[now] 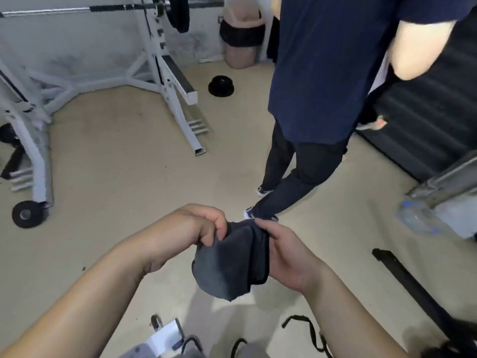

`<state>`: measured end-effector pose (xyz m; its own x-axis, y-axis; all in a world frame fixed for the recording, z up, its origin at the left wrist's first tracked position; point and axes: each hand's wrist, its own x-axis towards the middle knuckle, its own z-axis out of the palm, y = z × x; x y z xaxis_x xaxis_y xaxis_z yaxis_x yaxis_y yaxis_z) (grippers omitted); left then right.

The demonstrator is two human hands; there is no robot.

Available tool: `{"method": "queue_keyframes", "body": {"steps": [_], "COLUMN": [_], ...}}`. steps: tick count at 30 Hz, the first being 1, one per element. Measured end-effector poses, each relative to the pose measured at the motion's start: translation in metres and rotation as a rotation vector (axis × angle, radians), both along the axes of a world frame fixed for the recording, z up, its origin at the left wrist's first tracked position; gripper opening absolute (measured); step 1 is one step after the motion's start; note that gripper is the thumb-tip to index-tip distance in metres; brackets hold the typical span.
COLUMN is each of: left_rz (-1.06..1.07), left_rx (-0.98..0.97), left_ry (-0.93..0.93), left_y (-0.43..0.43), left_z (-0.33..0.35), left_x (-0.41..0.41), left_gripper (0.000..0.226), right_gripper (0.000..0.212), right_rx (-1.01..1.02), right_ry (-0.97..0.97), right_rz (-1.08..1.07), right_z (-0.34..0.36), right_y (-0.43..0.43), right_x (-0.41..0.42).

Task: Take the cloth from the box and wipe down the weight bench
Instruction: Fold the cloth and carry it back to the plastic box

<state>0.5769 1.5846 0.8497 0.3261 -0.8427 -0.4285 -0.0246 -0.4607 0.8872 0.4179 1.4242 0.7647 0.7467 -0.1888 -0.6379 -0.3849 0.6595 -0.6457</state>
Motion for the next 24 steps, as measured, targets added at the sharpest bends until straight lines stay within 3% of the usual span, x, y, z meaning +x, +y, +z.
{"method": "queue_keyframes", "body": {"steps": [6, 11, 15, 18, 24], "left_rz": [-0.423, -0.511, -0.544, -0.619, -0.867], "left_rx": [0.087, 0.021, -0.010, -0.033, -0.015], "left_ry": [-0.035, -0.075, -0.050, -0.035, 0.012], "left_y": [-0.134, -0.232, -0.288, -0.324, -0.404], "left_z": [-0.029, -0.017, -0.014, -0.009, 0.000], "left_x": [-0.032, -0.096, -0.129, -0.141, -0.138], "left_gripper": [0.027, 0.016, 0.015, 0.014, 0.014], "right_gripper": [0.044, 0.041, 0.038, 0.038, 0.066], "right_rx": [-0.083, -0.190, -0.266, -0.203, -0.170], "right_ry": [0.036, 0.036, 0.023, 0.015, -0.036], "right_rz": [-0.412, -0.649, -0.674, -0.735, -0.814], "right_z": [-0.005, -0.010, -0.006, 0.001, 0.005], "right_y": [-0.060, -0.123, -0.152, -0.171, -0.228], "right_x": [-0.077, -0.147, -0.180, -0.194, -0.190]}}
